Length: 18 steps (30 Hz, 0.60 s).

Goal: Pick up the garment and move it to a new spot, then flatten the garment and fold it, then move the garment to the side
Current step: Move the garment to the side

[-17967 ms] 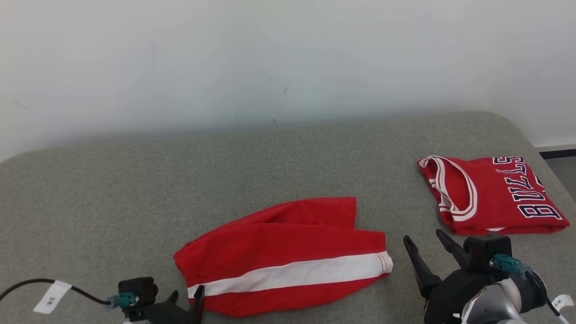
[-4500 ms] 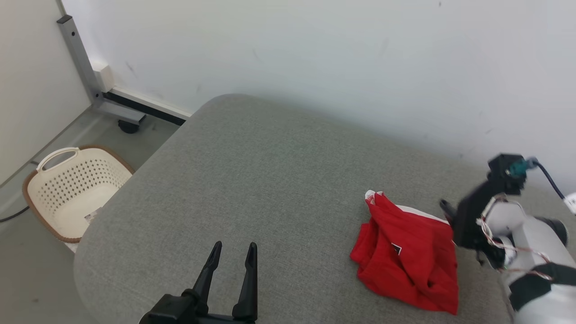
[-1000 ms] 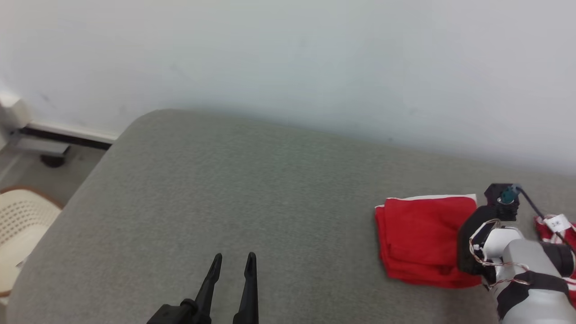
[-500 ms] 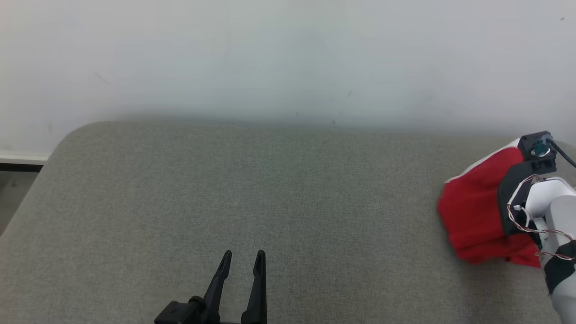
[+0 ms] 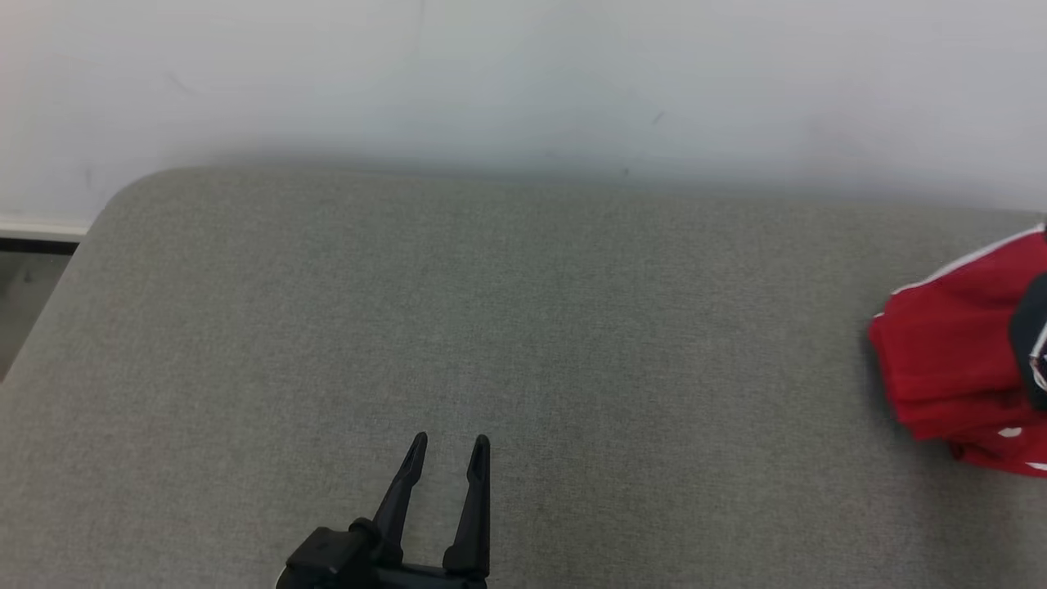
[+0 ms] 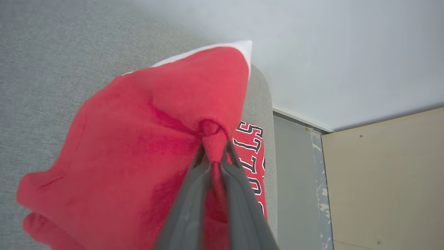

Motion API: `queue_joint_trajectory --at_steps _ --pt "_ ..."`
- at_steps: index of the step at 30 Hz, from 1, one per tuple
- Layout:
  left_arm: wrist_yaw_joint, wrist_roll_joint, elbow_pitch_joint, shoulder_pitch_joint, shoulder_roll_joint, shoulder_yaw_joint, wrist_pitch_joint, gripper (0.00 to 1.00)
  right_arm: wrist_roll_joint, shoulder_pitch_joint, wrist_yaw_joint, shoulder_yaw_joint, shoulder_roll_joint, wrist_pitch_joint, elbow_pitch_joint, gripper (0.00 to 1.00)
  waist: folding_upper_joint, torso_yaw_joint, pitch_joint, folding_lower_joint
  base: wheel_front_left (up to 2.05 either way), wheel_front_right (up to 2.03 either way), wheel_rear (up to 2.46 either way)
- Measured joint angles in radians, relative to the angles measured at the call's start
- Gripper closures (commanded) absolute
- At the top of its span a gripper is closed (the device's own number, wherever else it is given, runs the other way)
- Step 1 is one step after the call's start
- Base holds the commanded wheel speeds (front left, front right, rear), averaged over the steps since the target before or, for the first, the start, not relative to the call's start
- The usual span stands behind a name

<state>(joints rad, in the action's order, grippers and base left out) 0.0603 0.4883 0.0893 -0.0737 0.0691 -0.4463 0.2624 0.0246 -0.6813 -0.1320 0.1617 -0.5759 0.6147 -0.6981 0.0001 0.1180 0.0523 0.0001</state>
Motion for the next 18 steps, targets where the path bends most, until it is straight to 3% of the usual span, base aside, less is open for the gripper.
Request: queue_joint_trajectory --at_steps 10,12,13,18 --pt "-0.004 -0.009 0.001 -0.030 0.010 0.002 0.000 0.00 -0.075 0.101 0.000 -0.059 -0.142 -0.001 0.012 1.00 0.0000 0.049 0.065 0.0000 0.00 0.00 0.00" --pt "-0.004 -0.010 0.000 -0.030 0.013 0.001 0.000 0.00 -0.072 0.120 0.000 -0.087 -0.145 -0.031 0.015 0.55 0.0001 0.054 0.074 0.0000 0.00 0.00 0.00" --pt "-0.004 -0.010 -0.001 -0.032 0.013 0.000 0.000 0.00 -0.069 0.128 0.000 -0.111 -0.142 -0.046 0.014 0.00 0.0001 0.057 0.079 0.0000 0.00 0.00 0.00" --pt "0.001 -0.013 -0.001 -0.040 0.018 -0.005 -0.005 0.00 -0.119 0.162 0.000 -0.152 -0.135 -0.105 0.033 0.00 0.0001 0.065 0.096 0.0000 0.00 0.00 0.00"
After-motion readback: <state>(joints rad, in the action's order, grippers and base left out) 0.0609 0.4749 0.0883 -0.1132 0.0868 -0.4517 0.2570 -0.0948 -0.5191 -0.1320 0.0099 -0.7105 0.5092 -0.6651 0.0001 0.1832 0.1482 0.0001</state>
